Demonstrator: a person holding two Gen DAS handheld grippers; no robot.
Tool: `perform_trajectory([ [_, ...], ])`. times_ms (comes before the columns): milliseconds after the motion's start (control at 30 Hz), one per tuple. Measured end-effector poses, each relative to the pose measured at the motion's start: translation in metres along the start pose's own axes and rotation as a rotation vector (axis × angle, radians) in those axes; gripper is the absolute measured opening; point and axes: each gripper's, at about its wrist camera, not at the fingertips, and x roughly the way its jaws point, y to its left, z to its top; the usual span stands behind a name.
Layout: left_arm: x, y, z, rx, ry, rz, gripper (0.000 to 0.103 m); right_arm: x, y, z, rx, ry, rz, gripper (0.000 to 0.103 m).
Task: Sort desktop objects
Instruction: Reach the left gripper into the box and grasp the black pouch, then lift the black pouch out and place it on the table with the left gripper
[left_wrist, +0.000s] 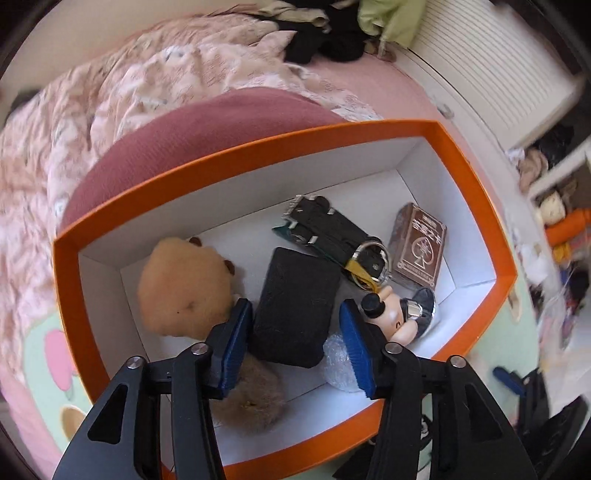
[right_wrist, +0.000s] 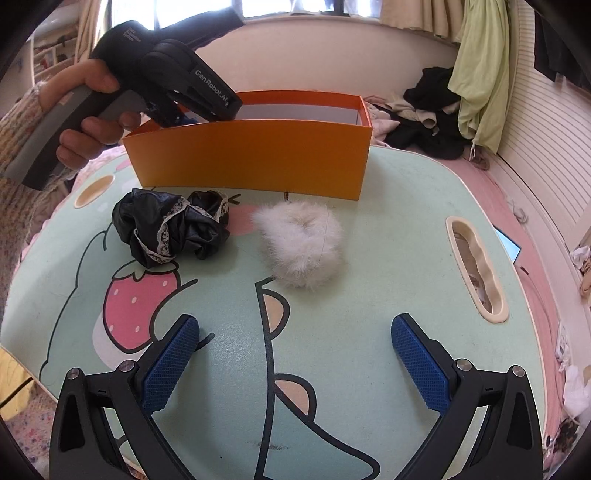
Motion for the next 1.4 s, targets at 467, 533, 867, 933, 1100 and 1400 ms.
perform_trajectory([
  [467, -0.025, -0.008, -0.01, 0.002, -0.125, 0.126, 0.04, -0.001, 0.002, 0.002, 0.002, -0.002, -0.003, 0.103],
  [533, -0.05, -0.008, -0.017, -0.001, -0.196, 0.051, 0.04, 0.0, 0.001, 0.002, 0.002, -0.002, -0.004, 0.103],
  [867, -0.095, -0.032, -0.119, 0.049, -0.322, 0.006, 0.04, 0.0, 0.0, 0.001, 0.005, -0.004, -0.005, 0.103],
  [933, -0.077, -0.03, -0.135, 0.01, -0.304, 0.063, 0.04, 0.0, 0.0, 0.001, 0.006, -0.004, -0.005, 0.103],
  [1100, -0.041, -0.017, -0.142, -0.076, -0.271, 0.011, 0.041, 0.0, 0.0, 0.001, 0.009, -0.006, -0.007, 0.103],
  [1400, -0.076, -0.013, -0.173, -0.137, -0.457, 0.066, 0.076, 0.0, 0.0, 0.001, 0.011, -0.006, -0.008, 0.103],
])
